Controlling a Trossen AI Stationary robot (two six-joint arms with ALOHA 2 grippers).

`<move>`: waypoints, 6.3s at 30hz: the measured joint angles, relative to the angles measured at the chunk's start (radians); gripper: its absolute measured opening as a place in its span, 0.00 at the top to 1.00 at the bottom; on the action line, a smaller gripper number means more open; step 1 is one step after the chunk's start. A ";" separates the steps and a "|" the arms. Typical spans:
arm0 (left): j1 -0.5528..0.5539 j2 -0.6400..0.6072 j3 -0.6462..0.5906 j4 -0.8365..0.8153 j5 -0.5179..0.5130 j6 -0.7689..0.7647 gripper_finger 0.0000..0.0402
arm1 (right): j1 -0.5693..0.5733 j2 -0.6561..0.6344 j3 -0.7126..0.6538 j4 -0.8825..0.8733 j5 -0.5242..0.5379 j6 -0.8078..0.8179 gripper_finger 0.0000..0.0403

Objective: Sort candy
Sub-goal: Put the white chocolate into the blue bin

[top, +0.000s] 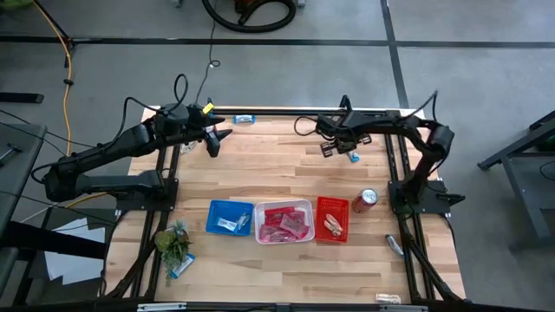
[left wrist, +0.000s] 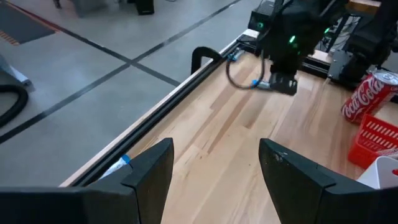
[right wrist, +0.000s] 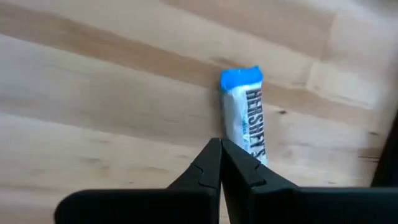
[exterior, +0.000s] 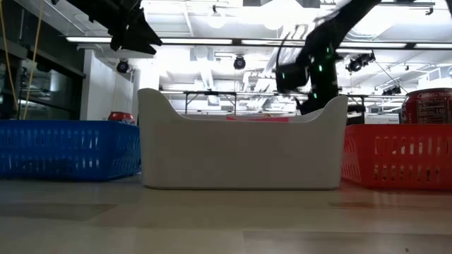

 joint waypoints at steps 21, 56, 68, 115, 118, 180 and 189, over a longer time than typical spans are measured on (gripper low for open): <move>-0.003 0.000 0.000 0.080 0.038 -0.315 0.44 | -0.286 -0.252 -0.291 0.278 -0.292 -0.323 0.35; -0.640 0.045 -0.494 1.162 -0.252 -0.631 0.45 | 0.224 -0.209 -0.245 0.853 -0.470 -0.091 0.99; -0.725 -0.002 -0.573 1.167 -0.251 -0.603 0.45 | 0.628 -0.211 0.082 0.939 -0.229 -0.271 1.00; -0.702 -0.002 -0.367 0.980 -0.479 -0.298 0.45 | 0.765 0.511 0.623 0.926 -0.133 -0.508 0.65; -0.702 -0.002 -0.367 0.979 -0.476 -0.276 0.45 | 0.762 0.511 0.655 0.866 -0.122 -0.519 0.54; -0.702 -0.002 -0.367 0.920 -0.489 -0.244 0.45 | 1.320 -0.427 -0.550 0.151 -0.625 1.020 0.56; -0.703 -0.002 -0.367 0.907 -0.463 -0.242 0.45 | 1.323 -0.435 -0.426 0.088 -0.556 1.016 0.96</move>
